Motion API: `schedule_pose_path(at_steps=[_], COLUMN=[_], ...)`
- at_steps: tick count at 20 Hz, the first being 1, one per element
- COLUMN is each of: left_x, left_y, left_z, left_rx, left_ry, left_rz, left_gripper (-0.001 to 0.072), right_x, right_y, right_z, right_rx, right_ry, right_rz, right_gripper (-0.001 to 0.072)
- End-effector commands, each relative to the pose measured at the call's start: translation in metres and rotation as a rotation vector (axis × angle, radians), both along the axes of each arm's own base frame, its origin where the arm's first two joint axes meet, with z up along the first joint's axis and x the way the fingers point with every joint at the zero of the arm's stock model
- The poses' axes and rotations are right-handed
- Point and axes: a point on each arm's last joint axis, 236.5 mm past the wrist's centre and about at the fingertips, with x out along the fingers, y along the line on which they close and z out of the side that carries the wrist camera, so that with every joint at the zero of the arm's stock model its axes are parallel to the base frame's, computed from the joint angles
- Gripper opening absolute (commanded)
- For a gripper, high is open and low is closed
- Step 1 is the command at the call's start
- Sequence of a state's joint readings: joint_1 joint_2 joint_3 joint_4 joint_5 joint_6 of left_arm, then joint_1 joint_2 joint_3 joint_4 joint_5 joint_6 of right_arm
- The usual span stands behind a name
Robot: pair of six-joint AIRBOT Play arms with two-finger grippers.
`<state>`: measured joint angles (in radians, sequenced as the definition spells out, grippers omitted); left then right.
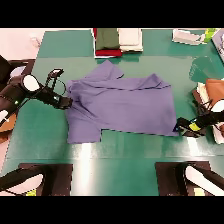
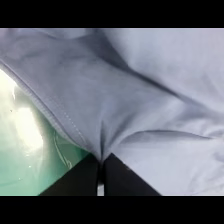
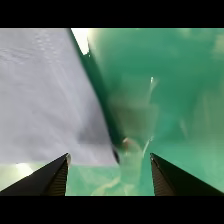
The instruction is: Fold the shirts.
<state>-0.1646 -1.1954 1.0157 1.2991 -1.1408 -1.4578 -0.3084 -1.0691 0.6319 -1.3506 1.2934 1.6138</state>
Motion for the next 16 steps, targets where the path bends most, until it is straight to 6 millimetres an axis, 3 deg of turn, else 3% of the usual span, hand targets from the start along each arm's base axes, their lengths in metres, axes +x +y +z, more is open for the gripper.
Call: schedule_pose_path(at_steps=[1,3,5,6,8,10,12,13,14,16], left_x=[-0.002,-0.006,-0.007,-0.006,-0.002,0.006,0.009,0.002,-0.009,-0.047], left_y=[0.0,0.0,0.0,0.0,0.001,0.005,0.01,0.013,0.015,0.024], left_z=[0.0,-0.001,0.001,0.006,0.036,0.098,0.193,0.25,0.305,0.413], left_rx=[0.001,0.002,0.002,0.0,-0.008,-0.012,-0.028,-0.047,-0.071,-0.123], left_ry=[0.009,0.022,0.025,0.006,-0.089,-0.258,-0.505,-0.653,-0.795,-1.091], left_rz=[-0.003,-0.006,-0.009,-0.008,-0.005,-0.001,0.006,0.013,0.021,0.046], left_gripper=[0.0028,0.0029,0.0028,0.0027,0.0027,0.0027,0.0028,0.0028,0.0028,0.0028], right_x=[0.005,0.017,0.034,0.044,0.068,0.098,0.127,0.134,0.135,0.119], right_y=[0.021,0.028,0.035,0.038,0.038,0.035,0.032,0.031,0.031,0.031], right_z=[-0.017,-0.014,0.0,0.012,0.051,0.114,0.211,0.27,0.326,0.433], right_rx=[0.025,0.017,-0.003,-0.015,-0.043,-0.08,-0.134,-0.165,-0.195,-0.247], right_ry=[0.028,0.007,-0.067,-0.118,-0.252,-0.443,-0.712,-0.869,-1.015,-1.287], right_rz=[0.066,0.116,0.159,0.177,0.195,0.196,0.19,0.182,0.172,0.152], right_gripper=[0.0521,0.032,0.007,0.002,0.002,0.0019,0.002,0.0019,0.0019,0.0019])
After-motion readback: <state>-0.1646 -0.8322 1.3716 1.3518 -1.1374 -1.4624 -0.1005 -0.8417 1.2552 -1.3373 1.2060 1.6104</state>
